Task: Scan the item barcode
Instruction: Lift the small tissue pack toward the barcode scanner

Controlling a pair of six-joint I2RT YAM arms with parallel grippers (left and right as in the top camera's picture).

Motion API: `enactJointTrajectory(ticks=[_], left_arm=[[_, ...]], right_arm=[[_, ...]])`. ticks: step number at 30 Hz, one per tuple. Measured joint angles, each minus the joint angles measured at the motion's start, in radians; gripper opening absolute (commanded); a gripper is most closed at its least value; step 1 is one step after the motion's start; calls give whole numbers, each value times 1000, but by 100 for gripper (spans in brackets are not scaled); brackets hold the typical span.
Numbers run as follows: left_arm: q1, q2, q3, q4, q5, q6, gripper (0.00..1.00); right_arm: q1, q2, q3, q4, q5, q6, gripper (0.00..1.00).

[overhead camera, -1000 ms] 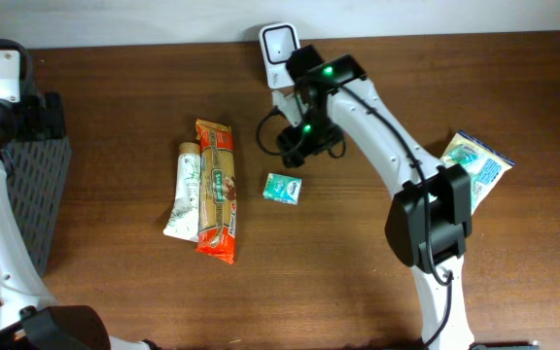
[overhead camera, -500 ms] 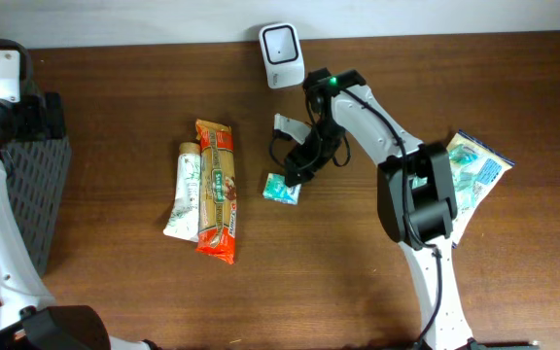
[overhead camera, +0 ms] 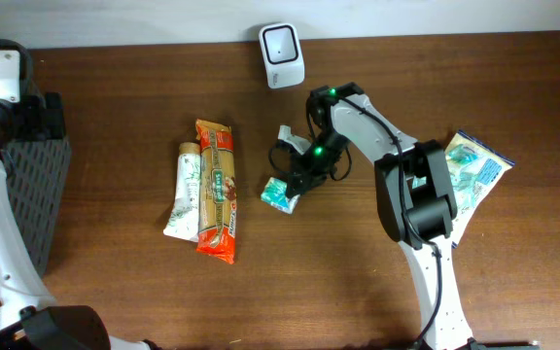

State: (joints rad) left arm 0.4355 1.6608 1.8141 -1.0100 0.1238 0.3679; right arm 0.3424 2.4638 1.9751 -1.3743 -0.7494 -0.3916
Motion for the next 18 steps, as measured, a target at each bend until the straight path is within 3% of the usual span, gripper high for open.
enactJointTrajectory(ticks=[9, 18], left_arm=[[0, 0, 0, 0, 0, 0, 99], [0, 0, 0, 0, 0, 0, 99]], right_arm=[[-190, -144, 66, -126, -669, 68, 4], [-237, -144, 66, -146, -768, 278, 4]])
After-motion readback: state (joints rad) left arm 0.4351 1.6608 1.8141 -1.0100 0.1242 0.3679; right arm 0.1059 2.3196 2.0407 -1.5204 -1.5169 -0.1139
